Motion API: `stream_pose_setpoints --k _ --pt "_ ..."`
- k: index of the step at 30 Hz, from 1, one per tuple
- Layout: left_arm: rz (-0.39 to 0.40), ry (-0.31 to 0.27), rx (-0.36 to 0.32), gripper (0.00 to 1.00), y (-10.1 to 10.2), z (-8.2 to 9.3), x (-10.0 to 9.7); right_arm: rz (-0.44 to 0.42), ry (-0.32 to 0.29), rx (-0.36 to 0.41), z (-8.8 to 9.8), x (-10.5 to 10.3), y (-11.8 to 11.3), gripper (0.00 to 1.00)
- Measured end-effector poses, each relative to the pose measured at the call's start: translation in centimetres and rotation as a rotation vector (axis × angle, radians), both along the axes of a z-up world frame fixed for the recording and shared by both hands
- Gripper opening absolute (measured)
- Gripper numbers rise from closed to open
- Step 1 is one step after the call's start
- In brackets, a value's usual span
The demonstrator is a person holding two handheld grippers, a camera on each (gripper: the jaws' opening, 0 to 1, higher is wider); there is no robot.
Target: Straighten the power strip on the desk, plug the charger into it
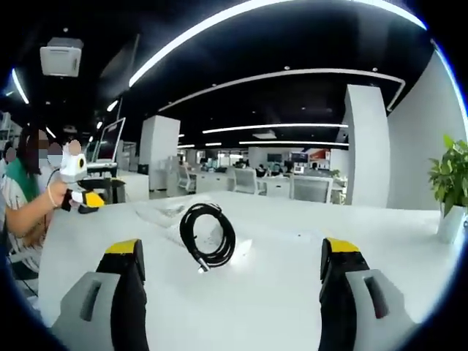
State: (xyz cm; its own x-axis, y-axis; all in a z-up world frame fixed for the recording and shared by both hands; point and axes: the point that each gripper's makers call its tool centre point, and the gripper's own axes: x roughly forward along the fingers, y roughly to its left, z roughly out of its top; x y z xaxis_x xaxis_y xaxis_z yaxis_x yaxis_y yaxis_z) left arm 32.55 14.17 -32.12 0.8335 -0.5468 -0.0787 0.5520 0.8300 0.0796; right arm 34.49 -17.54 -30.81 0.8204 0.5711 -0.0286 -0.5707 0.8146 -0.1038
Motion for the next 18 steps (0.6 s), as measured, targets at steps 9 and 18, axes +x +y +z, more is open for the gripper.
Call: stream_pose_setpoints --k 9,18 --pt "0.017 -0.021 0.006 0.99 0.1 -0.4 -1.5 -0.012 0.021 -0.032 -1.6 -1.8 0.4 1.00" --pt "0.042 -0.045 -0.001 0.99 0.8 -0.5 -3.0 -0.037 0.021 -0.042 -2.5 -3.3 0.2 1.00"
